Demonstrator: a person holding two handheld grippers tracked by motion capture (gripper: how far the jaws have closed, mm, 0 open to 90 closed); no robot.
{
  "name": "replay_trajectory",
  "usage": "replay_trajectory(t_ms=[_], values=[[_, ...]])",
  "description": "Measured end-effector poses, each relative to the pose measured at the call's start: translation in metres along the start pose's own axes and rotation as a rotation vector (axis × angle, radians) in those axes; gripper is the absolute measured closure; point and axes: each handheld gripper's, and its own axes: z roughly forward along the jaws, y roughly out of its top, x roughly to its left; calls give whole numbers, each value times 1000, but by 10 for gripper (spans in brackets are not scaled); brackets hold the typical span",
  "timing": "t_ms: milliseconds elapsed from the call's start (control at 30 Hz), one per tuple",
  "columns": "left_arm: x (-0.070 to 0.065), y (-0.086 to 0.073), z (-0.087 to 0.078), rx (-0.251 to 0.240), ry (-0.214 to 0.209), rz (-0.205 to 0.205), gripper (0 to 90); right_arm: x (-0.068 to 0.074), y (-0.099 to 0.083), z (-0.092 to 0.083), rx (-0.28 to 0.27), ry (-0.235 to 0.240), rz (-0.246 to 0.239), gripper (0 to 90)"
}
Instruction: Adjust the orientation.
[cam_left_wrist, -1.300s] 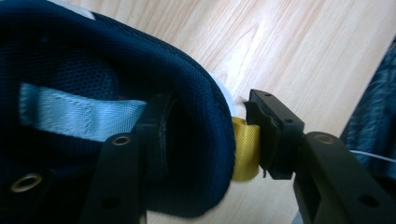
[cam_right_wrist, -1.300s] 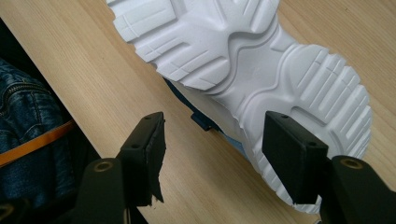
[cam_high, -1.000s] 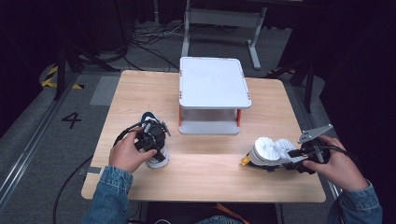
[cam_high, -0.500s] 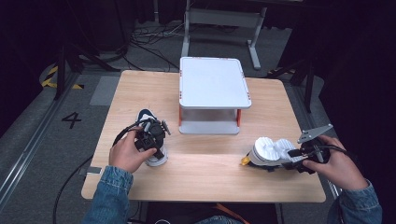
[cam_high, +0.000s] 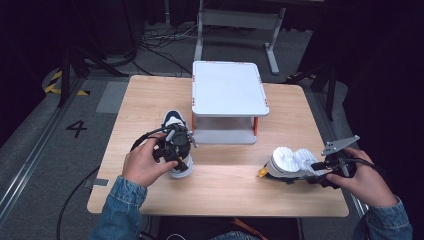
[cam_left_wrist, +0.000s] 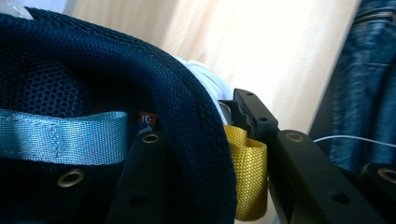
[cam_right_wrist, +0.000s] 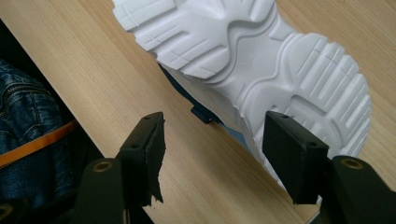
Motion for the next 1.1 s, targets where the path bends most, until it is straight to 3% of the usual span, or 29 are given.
replay_trajectory(t_ms=[233,367,567,667,767,833,933,1100], values=[[-22,32,1,17,-6,122,678,0,-10,-5,-1,-13,25,404],[-24,48,8,32,-15,156,678,1,-15,-5,5,-16,38,404],[-14,73,22,58,0,178,677,3,-23,-6,15,-25,55,404],[-3,86,27,36,-15,197,677,4,-28,-7,16,-32,69,403],[10,92,34,25,-2,192,677,4,-32,-8,18,-38,81,403],[20,95,40,48,14,188,678,5,-38,-9,20,-39,92,401],[32,98,49,52,6,185,676,6,-45,-11,27,-45,111,401],[37,105,58,44,-21,226,668,8,-58,-19,18,-68,147,401]])
